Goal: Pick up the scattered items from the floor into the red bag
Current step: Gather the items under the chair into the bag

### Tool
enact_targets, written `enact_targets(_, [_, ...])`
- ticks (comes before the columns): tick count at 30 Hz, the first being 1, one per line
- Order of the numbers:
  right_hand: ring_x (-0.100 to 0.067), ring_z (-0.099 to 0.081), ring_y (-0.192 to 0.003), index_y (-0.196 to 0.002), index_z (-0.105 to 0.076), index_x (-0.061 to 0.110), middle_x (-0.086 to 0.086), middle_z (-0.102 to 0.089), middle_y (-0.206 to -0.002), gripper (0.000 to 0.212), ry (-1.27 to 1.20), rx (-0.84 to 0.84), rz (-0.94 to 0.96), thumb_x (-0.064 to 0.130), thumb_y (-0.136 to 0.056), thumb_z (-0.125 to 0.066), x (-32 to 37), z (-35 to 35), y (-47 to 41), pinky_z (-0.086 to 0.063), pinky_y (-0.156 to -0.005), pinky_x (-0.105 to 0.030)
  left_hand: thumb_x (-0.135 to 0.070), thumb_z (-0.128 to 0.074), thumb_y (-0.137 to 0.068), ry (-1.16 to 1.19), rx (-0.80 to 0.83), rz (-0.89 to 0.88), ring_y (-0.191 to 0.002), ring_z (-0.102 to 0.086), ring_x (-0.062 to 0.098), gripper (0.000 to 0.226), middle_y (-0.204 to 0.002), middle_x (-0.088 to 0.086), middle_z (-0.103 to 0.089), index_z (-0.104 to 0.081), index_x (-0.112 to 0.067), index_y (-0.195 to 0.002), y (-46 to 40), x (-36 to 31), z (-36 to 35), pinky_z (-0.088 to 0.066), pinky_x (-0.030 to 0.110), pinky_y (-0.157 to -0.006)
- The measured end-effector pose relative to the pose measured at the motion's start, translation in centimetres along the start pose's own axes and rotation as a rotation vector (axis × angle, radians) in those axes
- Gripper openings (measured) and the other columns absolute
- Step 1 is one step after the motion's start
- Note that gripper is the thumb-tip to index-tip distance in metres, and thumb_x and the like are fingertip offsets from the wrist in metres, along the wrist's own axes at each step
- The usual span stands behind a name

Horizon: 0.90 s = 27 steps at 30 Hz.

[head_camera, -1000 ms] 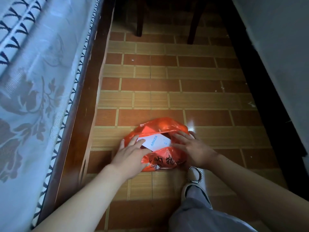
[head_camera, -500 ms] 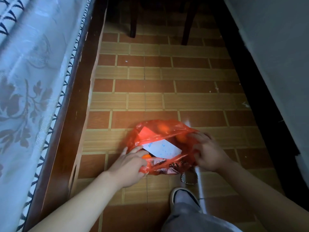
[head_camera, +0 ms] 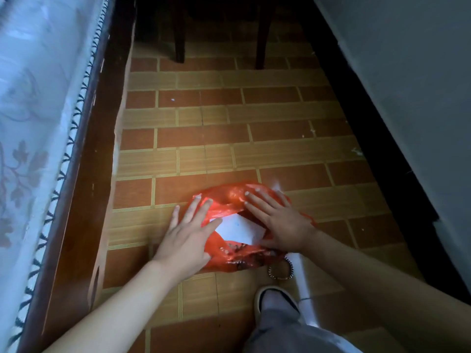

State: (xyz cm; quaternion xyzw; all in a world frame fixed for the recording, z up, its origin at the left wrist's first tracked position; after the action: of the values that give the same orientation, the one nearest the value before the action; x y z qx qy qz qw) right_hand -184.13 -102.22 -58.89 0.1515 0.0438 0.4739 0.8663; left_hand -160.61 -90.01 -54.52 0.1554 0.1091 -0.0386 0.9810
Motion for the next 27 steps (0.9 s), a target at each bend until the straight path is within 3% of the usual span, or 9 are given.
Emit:
enact_targets(4, [-0.023, 0.013, -0.16, -0.167, -0.004, 0.018, 0.001, 0.009, -0.175, 0.111, 0.085, 0.085, 0.031, 0.083, -0.084, -0.037, -2.1, -1.3, -0.5, -0.004, -0.128, -0.06, -0.01, -0.05, -0.088, -0.209, 0.057, -0.022, -0.159, 0.019, 0.032, 0.086, -0.175, 0.006, 0.007, -0.019, -0.02, -0.167, -1.3, 0.0, -1.2, 0.001, 0.068, -0.125])
enact_targets(6, [-0.023, 0.009, -0.161, -0.167, -0.005, 0.017, 0.0, 0.006, -0.175, 0.112, 0.062, 0.082, 0.001, 0.083, -0.083, -0.038, -2.6, -1.2, -1.1, -0.009, -0.127, -0.06, -0.004, -0.041, -0.092, -0.276, 0.097, 0.01, -0.159, 0.019, 0.035, 0.082, -0.175, 0.007, 0.011, -0.009, -0.012, -0.167, -2.0, 0.1, -1.3, 0.0, 0.069, -0.125])
enact_targets(9, [-0.023, 0.009, -0.161, -0.167, -0.002, 0.017, 0.001, 0.008, -0.175, 0.116, 0.017, 0.084, -0.081, 0.085, -0.083, -0.044, -3.5, -0.1, -2.4, -0.006, -0.128, -0.059, -0.021, -0.064, -0.093, -0.254, 0.108, 0.094, -0.16, 0.016, 0.034, 0.096, -0.175, 0.005, 0.012, -0.003, -0.011, -0.166, -3.3, 0.9, -0.5, -0.004, 0.068, -0.125])
enact_targets(12, [-0.024, 0.007, -0.161, -0.167, 0.003, 0.019, 0.0, 0.008, -0.175, 0.123, 0.01, 0.133, -0.123, 0.088, -0.08, -0.05, -4.6, 0.8, -3.6, -0.004, -0.128, -0.058, -0.045, -0.071, -0.091, -0.152, 0.153, 0.16, -0.161, 0.01, 0.032, 0.105, -0.175, 0.002, 0.01, -0.006, -0.012, -0.166, -5.2, 2.2, 0.0, -0.009, 0.067, -0.124])
enact_targets(16, [-0.024, 0.002, -0.162, -0.167, 0.005, 0.02, 0.001, 0.004, -0.175, 0.13, -0.019, 0.148, -0.126, 0.087, -0.076, -0.06, -5.5, 0.4, -4.6, -0.005, -0.129, -0.056, -0.062, -0.066, -0.089, -0.053, 0.176, 0.197, -0.162, 0.006, 0.029, 0.105, -0.175, -0.001, 0.007, -0.01, -0.016, -0.166, -5.6, 3.3, -0.7, -0.011, 0.066, -0.125])
enact_targets(22, [-0.023, 0.003, -0.161, -0.166, 0.01, 0.024, 0.001, 0.004, -0.175, 0.13, -0.123, 0.114, -0.139, 0.085, -0.076, -0.062, -5.6, -0.2, -3.5, -0.004, -0.13, -0.054, -0.073, -0.053, -0.09, 0.076, 0.074, 0.12, -0.162, 0.002, 0.023, 0.096, -0.176, -0.005, 0.003, -0.018, -0.025, -0.166, -3.5, 3.4, -1.7, -0.011, 0.061, -0.128])
enact_targets(27, [-0.016, 0.006, -0.161, -0.167, 0.003, 0.029, 0.006, 0.003, -0.176, 0.115, -0.243, -0.111, -0.184, 0.084, -0.083, -0.055, -4.6, 1.6, 0.1, -0.009, -0.129, -0.055, -0.078, -0.053, -0.082, 0.143, -0.017, -0.017, -0.161, 0.008, 0.014, 0.093, -0.174, -0.013, 0.002, -0.025, -0.041, -0.163, -3.4, 1.9, 0.4, -0.005, 0.057, -0.129])
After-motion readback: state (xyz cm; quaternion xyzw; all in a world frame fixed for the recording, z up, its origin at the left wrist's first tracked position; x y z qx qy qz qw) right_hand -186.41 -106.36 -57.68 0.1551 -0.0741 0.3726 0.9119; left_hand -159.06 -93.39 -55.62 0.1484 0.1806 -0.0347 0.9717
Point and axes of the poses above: each hand's wrist, its own y-axis away from the middle knuckle, its own z-axis out of the back of the hand, x = y × z, the point moved 3 cm from there along -y, towards the middle knuckle
